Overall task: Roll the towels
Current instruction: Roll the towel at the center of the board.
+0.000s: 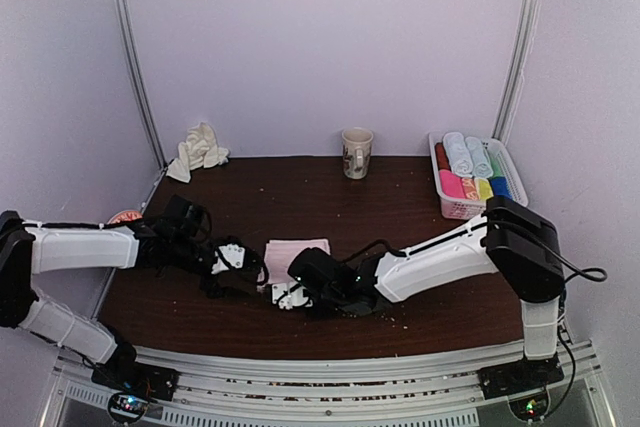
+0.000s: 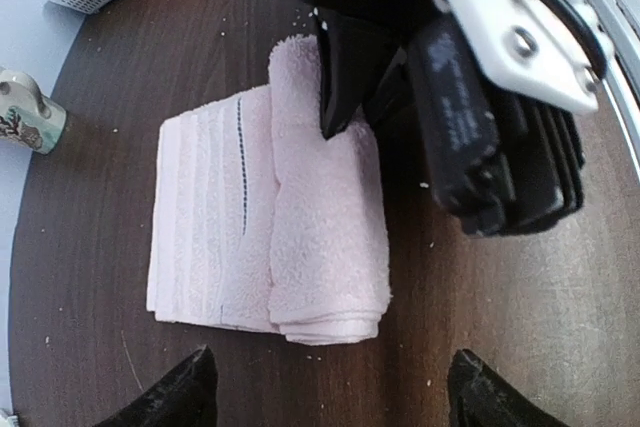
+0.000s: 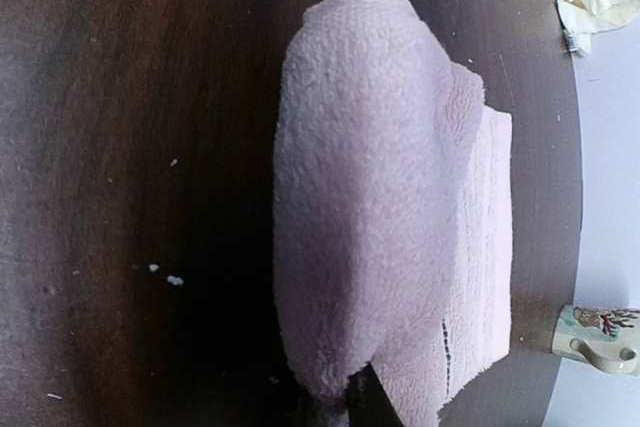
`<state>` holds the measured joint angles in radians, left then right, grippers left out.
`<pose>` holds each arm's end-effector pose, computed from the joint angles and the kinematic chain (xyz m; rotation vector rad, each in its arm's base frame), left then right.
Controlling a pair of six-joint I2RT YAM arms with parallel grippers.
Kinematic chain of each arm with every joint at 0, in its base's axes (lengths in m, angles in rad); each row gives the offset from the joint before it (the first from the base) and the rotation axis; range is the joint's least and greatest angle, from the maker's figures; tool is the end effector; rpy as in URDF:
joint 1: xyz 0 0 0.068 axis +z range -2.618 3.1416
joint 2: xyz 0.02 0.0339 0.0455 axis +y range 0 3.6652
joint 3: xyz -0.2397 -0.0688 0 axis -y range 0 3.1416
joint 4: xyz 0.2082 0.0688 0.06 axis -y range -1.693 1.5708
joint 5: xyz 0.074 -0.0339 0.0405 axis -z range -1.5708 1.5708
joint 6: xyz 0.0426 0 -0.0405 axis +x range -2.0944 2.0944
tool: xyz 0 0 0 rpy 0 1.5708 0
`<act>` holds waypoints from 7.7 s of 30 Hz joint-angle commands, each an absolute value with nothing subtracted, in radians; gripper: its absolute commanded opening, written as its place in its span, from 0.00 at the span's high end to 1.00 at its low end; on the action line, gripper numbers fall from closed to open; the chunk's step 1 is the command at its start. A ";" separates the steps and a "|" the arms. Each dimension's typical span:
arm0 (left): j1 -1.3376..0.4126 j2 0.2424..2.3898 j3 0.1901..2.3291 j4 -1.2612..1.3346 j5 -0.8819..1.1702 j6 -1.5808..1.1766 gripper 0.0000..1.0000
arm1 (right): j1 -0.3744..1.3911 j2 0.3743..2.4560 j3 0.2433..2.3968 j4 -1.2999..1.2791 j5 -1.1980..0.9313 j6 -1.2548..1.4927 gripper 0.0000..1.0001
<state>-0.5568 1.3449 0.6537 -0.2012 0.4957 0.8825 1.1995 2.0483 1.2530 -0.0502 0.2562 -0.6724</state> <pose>0.1887 -0.1414 0.1738 1.7151 1.6369 -0.4546 0.1534 0.3643 0.1335 -1.8459 1.5040 -0.0607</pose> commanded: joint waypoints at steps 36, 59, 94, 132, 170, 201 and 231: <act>-0.760 1.226 0.149 0.667 0.151 1.093 0.34 | 0.960 2.390 1.929 -0.868 -0.655 -0.310 0.87; -0.808 1.406 0.209 0.763 0.080 1.127 0.56 | 0.934 2.420 1.970 -0.939 -0.759 -0.365 0.87; -0.735 1.613 0.711 -0.185 0.297 0.873 1.00 | 1.000 1.705 1.169 -0.196 -0.208 -0.371 0.36; -0.519 2.057 1.228 -0.739 0.610 0.867 1.00 | 1.220 2.024 1.109 0.255 0.426 -0.727 0.31; -0.461 1.735 1.097 -0.474 0.568 0.827 0.25 | 1.109 2.062 1.323 -0.157 0.054 -0.537 0.87; -0.601 1.276 0.374 0.314 0.376 1.036 0.20 | 1.003 2.271 1.774 -0.629 -0.499 -0.190 0.86; -0.699 1.393 0.440 0.215 0.241 1.054 1.00 | 0.970 2.303 1.854 -0.708 -0.665 -0.146 0.74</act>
